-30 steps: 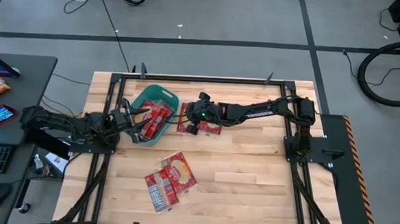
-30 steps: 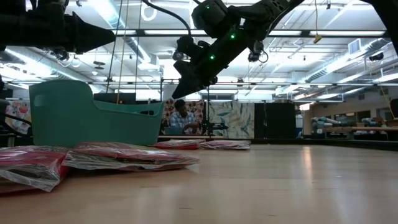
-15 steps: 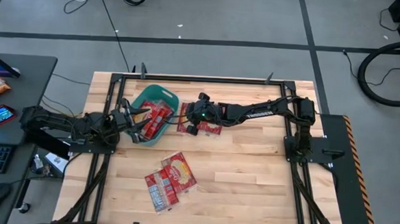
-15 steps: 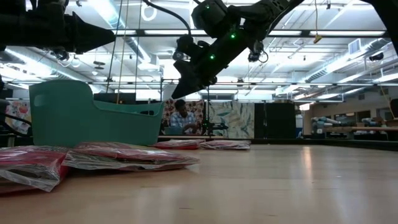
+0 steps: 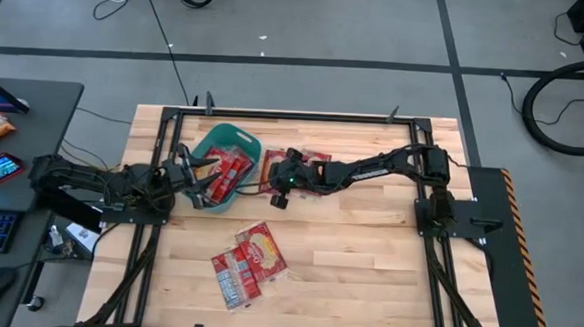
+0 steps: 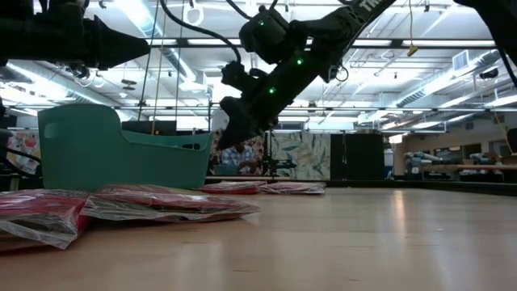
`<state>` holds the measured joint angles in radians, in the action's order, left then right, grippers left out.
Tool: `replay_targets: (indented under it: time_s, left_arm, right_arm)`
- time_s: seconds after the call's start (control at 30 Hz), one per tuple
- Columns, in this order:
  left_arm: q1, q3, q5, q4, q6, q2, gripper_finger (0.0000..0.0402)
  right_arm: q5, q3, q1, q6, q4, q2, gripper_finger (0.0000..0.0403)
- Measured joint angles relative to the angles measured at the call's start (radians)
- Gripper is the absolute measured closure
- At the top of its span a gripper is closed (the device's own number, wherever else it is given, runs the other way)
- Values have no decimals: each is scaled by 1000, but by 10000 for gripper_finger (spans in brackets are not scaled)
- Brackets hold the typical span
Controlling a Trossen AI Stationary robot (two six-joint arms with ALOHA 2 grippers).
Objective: Sort popcorn bags into baskets
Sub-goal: Put the red popcorn bag into the green bin
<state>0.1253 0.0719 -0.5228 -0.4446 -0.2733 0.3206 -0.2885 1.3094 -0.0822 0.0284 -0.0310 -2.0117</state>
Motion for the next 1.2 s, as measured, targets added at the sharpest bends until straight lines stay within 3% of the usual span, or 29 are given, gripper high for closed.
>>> replay_targets:
  time_s: [0.37, 0.93, 1.2]
  left_arm:
    - [0, 0, 0, 0, 0, 0, 230]
    - [0, 0, 0, 4, -1, 0, 230]
    - [0, 0, -47, 11, -21, 0, 230]
  right_arm:
    - [-84, 2, 21, 52, 68, 9, 317]
    - [-89, 2, 21, 42, 71, 9, 216]
    - [-166, 132, 42, 57, 277, 9, 186]
